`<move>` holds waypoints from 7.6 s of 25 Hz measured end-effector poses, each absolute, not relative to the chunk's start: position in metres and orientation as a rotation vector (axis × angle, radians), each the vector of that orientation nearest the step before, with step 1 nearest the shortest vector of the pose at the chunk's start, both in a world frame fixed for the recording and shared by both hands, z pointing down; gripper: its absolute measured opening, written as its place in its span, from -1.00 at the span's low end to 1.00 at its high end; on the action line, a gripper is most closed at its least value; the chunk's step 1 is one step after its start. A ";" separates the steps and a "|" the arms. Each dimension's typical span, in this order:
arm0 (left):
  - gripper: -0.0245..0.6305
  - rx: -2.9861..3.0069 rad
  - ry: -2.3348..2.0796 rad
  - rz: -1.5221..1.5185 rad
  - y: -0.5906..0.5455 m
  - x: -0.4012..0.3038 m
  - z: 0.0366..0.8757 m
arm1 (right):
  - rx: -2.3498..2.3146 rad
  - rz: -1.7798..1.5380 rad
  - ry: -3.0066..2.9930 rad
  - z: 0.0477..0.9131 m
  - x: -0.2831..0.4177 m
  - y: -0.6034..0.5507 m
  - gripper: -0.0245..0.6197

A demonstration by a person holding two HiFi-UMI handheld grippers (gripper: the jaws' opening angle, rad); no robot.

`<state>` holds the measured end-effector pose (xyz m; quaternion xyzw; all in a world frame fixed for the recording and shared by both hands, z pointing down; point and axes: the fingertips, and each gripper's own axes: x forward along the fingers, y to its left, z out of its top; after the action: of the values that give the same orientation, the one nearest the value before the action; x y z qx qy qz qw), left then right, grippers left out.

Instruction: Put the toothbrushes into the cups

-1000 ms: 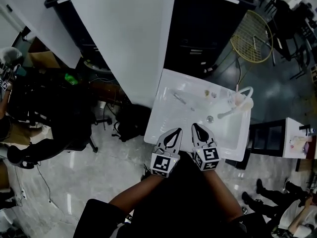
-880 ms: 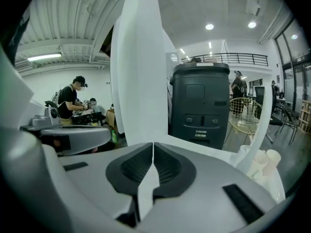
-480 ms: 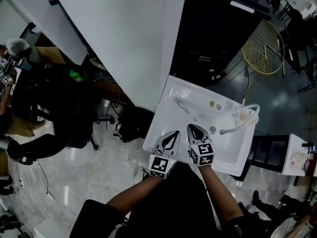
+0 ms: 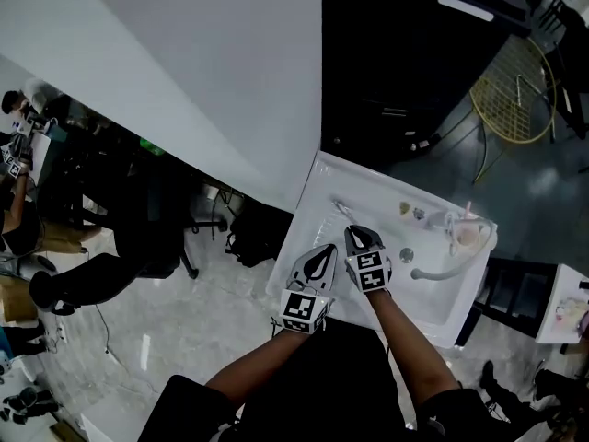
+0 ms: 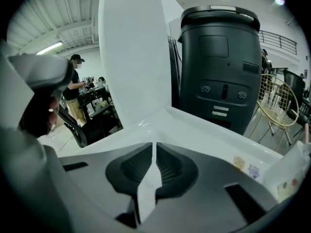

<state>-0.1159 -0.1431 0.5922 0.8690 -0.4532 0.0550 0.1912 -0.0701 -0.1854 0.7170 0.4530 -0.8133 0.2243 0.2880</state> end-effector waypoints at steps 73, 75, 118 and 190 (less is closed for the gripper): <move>-0.89 2.728 -1.066 0.037 -0.056 -0.129 0.522 | 1.579 0.433 -2.362 0.552 -0.074 -0.087 -0.70; -0.89 2.774 -1.017 0.019 -0.051 -0.113 0.511 | 1.670 0.424 -2.385 0.532 -0.054 -0.079 -0.70; -0.89 2.714 -0.974 0.135 -0.080 0.289 0.509 | 1.947 0.519 -2.495 0.522 0.376 -0.119 -0.70; -0.88 2.739 -0.954 0.136 -0.039 0.199 0.512 | 1.986 0.370 -2.264 0.540 0.300 -0.065 -0.81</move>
<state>0.1987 -0.0387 0.5118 0.9367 -0.3261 0.0467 0.1187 0.3001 -0.0647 0.5397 0.6536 -0.7451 0.1218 0.0534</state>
